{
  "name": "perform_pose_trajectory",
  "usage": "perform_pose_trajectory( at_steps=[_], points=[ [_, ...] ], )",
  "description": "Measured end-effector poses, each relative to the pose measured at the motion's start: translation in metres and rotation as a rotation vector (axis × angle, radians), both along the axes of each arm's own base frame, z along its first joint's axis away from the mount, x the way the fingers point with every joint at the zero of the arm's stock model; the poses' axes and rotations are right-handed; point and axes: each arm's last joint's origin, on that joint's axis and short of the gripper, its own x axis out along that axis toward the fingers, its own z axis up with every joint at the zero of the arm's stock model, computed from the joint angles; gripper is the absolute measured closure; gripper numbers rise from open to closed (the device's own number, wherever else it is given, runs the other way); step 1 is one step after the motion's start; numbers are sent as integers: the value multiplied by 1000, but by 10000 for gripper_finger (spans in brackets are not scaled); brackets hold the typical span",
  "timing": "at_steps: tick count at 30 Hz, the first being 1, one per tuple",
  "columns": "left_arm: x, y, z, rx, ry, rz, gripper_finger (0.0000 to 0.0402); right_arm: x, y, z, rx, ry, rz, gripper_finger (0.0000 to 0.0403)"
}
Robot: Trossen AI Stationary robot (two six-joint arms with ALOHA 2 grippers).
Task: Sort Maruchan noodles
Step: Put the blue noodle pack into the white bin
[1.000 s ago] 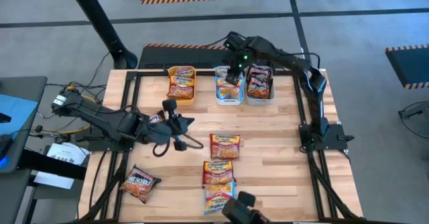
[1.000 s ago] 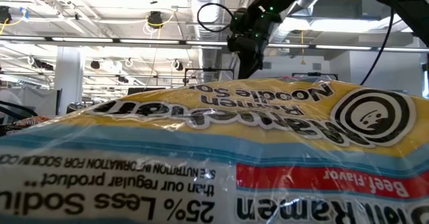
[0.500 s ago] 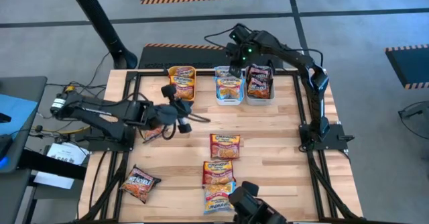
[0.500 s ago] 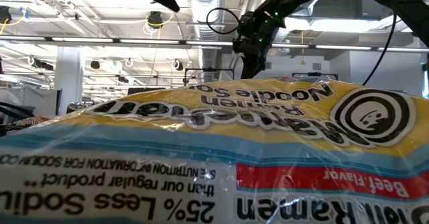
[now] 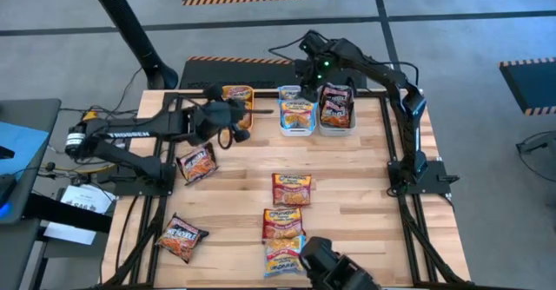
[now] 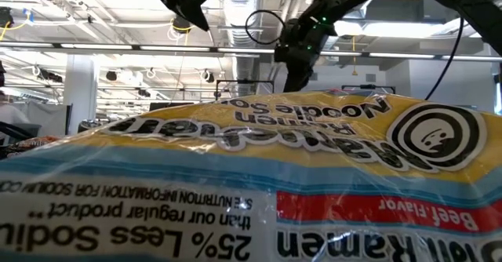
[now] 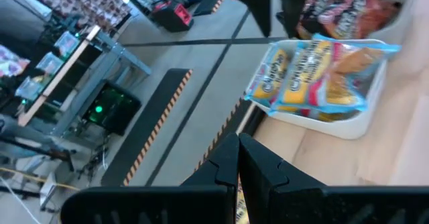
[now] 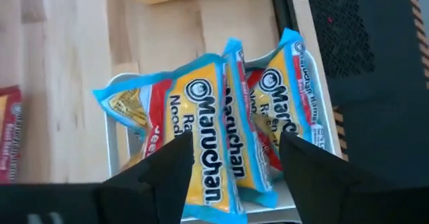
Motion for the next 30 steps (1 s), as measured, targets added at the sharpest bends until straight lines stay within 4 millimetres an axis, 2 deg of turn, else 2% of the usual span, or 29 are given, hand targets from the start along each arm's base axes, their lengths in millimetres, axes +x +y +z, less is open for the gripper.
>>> perform_pose_trajectory(
  at_steps=[3, 8, 18, 23, 27, 30],
  points=[
    [-1, 9, -1, -32, -8, -15, 401, -5, -5, -7, 35, 32, -16, 154],
    [-2, 17, -1, -67, -19, -48, 401, 3, -5, -29, 88, 99, -7, 154],
    [-2, 19, -1, -78, -33, -55, 401, 16, 6, -41, 115, 127, 30, 154],
    [-2, 18, -1, -79, -34, -55, 401, 26, 13, -57, 132, 180, 49, 154],
    [-2, 18, -1, -79, -32, -54, 401, 29, 16, -56, 96, 195, 52, 156],
    [-2, 18, -1, -80, -30, -54, 401, 31, 19, -56, 85, 207, 52, 174]
  ],
)
